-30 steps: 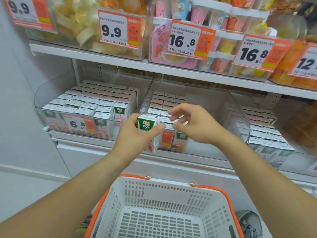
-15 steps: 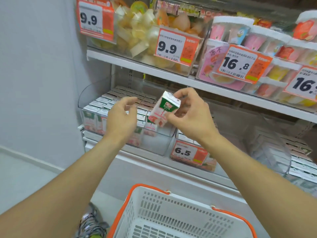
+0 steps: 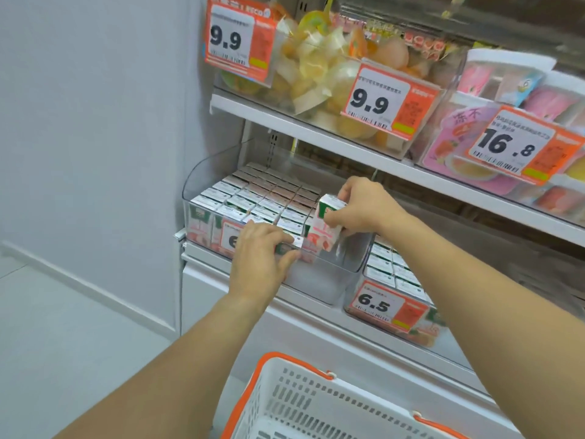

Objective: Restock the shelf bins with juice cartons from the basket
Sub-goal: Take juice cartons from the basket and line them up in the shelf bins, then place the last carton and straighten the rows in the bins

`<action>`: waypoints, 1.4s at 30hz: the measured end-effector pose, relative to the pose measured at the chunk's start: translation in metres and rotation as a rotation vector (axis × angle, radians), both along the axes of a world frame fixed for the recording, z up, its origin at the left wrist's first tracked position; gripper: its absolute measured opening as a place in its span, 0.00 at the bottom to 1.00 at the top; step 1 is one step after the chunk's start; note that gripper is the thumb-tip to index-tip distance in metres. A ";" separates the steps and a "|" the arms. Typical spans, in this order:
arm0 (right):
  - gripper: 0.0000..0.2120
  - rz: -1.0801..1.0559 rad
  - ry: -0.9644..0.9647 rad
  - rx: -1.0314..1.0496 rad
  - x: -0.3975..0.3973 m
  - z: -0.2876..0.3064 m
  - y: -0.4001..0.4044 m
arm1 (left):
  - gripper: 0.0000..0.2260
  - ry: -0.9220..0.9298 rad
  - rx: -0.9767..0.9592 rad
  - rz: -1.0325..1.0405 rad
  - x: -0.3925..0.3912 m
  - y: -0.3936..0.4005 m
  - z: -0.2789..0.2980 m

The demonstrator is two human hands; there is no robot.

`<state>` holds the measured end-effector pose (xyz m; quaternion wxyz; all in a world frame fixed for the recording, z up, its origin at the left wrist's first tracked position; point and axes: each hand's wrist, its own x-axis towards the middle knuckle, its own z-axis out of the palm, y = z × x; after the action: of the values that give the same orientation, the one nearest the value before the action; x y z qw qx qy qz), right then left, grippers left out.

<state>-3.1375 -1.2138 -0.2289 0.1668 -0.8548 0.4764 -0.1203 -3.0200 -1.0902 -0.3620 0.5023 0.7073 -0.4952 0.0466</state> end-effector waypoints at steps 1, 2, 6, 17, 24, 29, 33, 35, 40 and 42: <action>0.18 0.001 0.044 -0.001 -0.001 0.000 0.000 | 0.11 -0.014 -0.013 0.003 0.000 0.000 -0.002; 0.18 0.006 0.090 -0.004 -0.001 -0.002 0.000 | 0.11 -0.032 -0.017 -0.001 0.001 0.000 -0.003; 0.19 0.027 0.170 -0.005 0.002 -0.017 0.004 | 0.11 -0.081 -0.008 -0.004 0.002 -0.001 -0.005; 0.24 0.096 0.216 -0.229 0.011 -0.046 0.019 | 0.12 -0.044 0.013 -0.095 0.004 0.008 0.002; 0.05 0.250 -0.199 -0.397 -0.092 -0.036 0.090 | 0.02 0.013 -0.056 -0.112 -0.027 0.038 0.028; 0.06 0.235 -0.220 -0.157 -0.183 -0.089 0.133 | 0.04 -0.056 0.309 -0.419 -0.097 0.053 0.015; 0.04 0.133 -0.094 0.115 -0.248 -0.158 0.143 | 0.03 0.073 0.550 -0.557 -0.164 0.064 -0.038; 0.03 0.059 -0.019 0.170 -0.277 -0.201 0.145 | 0.03 0.166 0.637 -0.604 -0.195 0.071 -0.078; 0.05 -0.010 0.235 0.434 -0.330 -0.310 0.157 | 0.03 0.325 0.903 -0.613 -0.241 0.093 -0.184; 0.09 -0.014 0.318 0.558 -0.348 -0.345 0.160 | 0.04 0.366 1.024 -0.606 -0.252 0.098 -0.220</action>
<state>-3.4856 -1.0535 -0.5744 0.3173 -0.7810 0.5168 0.1491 -3.2718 -0.9921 -0.5819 0.1669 0.6829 -0.5395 -0.4634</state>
